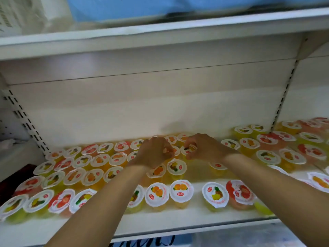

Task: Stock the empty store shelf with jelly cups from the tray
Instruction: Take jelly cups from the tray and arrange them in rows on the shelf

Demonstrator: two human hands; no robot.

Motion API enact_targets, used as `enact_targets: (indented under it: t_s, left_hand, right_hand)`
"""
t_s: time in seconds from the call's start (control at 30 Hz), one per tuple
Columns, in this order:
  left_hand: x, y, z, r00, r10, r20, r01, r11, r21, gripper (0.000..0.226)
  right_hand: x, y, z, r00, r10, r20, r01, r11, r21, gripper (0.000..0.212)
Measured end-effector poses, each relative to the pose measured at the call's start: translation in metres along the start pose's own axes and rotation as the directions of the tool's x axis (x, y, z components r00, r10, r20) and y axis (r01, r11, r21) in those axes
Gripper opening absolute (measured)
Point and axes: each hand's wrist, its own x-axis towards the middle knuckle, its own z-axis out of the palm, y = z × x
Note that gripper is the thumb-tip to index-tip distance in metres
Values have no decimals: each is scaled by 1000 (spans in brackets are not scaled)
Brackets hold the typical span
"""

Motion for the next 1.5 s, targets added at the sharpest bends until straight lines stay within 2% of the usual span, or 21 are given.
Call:
enact_targets:
  t_s: [0.13,0.27,0.37,0.53,0.67,0.8,0.97,1.27,1.5]
  left_hand:
    - [-5,6,-4,1000,-1,-7,1,999,52,22]
    - [-16,15,-10,999,-34,-42,35,999,10,20]
    - [-26,23,-13,1000,-6,-25,7,999,45,24]
    - [-38,31,-8,999,2,49,-5,999,51,32]
    - [-38,33,-6,993,52,104,-69,984,163,36]
    - [-37,34,-4,987,109,114,-131,971,199,28]
    - [-41,32,3,994,101,52,-108,980,168,25]
    - [-44,32,5,995,101,24,-103,987,125,26]
    - [-50,37,-1,998,62,21,-64,988,140,28]
  right_hand:
    - [-7,-2,-1,1000,16,12,-15,999,-49,38]
    - [-21,-6,-15,1000,17,-19,-18,998,-59,36]
    - [-33,-5,-29,999,33,34,-28,990,-138,36]
    - [-57,-3,-50,954,236,185,-171,935,-310,61]
    - [-62,-1,-44,940,273,202,-174,897,-406,66]
    - [-61,-5,-36,959,239,154,-162,904,-395,59]
    - [-59,-20,-28,978,166,124,-108,920,-377,52]
    - [-53,-33,-12,985,95,143,-74,986,-150,47]
    - [-57,-33,-10,991,84,107,-66,984,-164,44]
